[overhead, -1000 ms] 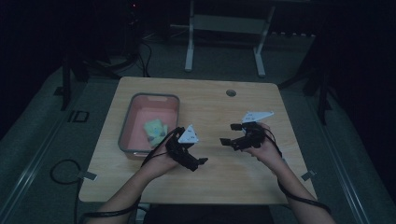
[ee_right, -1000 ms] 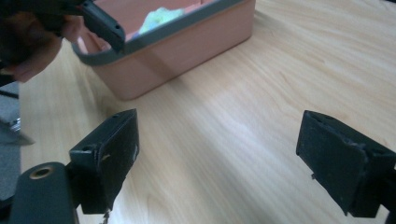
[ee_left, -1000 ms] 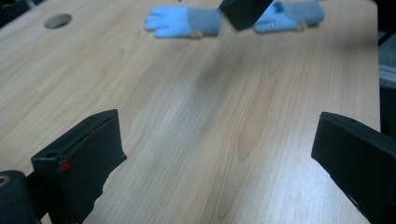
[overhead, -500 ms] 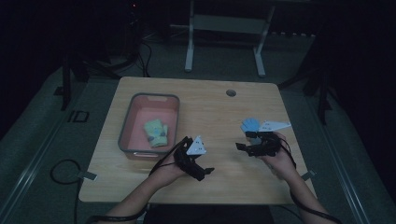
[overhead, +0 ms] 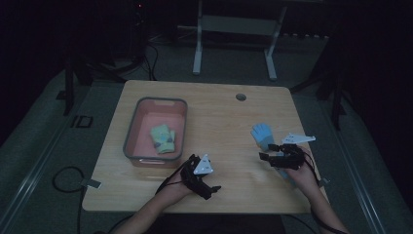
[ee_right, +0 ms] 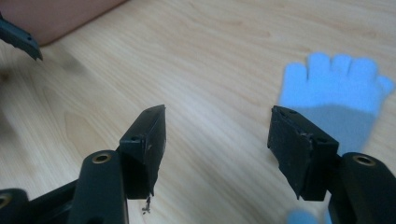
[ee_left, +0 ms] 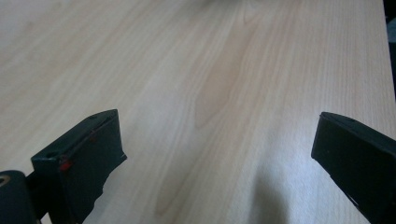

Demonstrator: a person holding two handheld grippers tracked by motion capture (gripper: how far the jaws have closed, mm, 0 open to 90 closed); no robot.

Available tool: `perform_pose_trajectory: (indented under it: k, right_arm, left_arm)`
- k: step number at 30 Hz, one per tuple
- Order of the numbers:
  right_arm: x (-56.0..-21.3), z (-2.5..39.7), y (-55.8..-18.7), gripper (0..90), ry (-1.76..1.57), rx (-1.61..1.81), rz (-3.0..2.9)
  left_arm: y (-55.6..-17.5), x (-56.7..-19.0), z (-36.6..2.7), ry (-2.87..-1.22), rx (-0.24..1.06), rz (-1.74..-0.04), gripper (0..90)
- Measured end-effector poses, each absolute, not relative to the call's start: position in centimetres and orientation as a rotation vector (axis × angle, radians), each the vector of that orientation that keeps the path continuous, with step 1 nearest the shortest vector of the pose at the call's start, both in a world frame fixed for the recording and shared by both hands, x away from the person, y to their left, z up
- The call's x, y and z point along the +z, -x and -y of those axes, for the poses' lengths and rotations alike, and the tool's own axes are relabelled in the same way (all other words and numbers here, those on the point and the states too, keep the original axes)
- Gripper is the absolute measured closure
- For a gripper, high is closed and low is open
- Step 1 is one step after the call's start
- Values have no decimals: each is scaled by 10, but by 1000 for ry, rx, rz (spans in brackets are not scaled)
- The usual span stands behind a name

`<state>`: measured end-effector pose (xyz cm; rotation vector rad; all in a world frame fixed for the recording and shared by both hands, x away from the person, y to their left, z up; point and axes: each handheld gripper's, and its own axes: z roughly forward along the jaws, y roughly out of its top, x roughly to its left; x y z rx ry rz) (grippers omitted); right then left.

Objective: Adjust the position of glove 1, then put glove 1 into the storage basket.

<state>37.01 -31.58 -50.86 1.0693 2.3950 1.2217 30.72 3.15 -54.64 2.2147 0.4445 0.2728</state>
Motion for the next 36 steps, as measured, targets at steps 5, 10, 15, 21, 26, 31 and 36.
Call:
perform_pose_trajectory:
  k: [5, 10, 15, 21, 26, 31, 36]
  right_arm:
    - [-516, 320, -363, 372, -1069, 1213, -2396]
    - [-521, 323, -357, 372, -1081, 1198, -2407]
    - [-521, 324, -352, 395, -1040, 1195, -2416]
    - [-511, 330, -355, 395, -1028, 1213, -2385]
    - [-505, 334, -359, 392, -1031, 1208, -2368]
    - [-501, 337, -365, 389, -1023, 1207, -2361]
    - [-497, 340, -378, 407, -1025, 1180, -2357]
  left_arm:
    - [-304, -552, -34, -2240, 290, -437, 20]
    - [-303, -558, -38, -2245, 280, -454, 20]
    - [-300, -560, -37, -2254, 294, -446, 20]
    - [-299, -562, -35, -2268, 307, -440, 20]
    - [-299, -562, -37, -2265, 297, -442, 20]
    - [-299, -562, -37, -2263, 290, -442, 20]
    - [-299, -562, -37, -2259, 291, -448, 20]
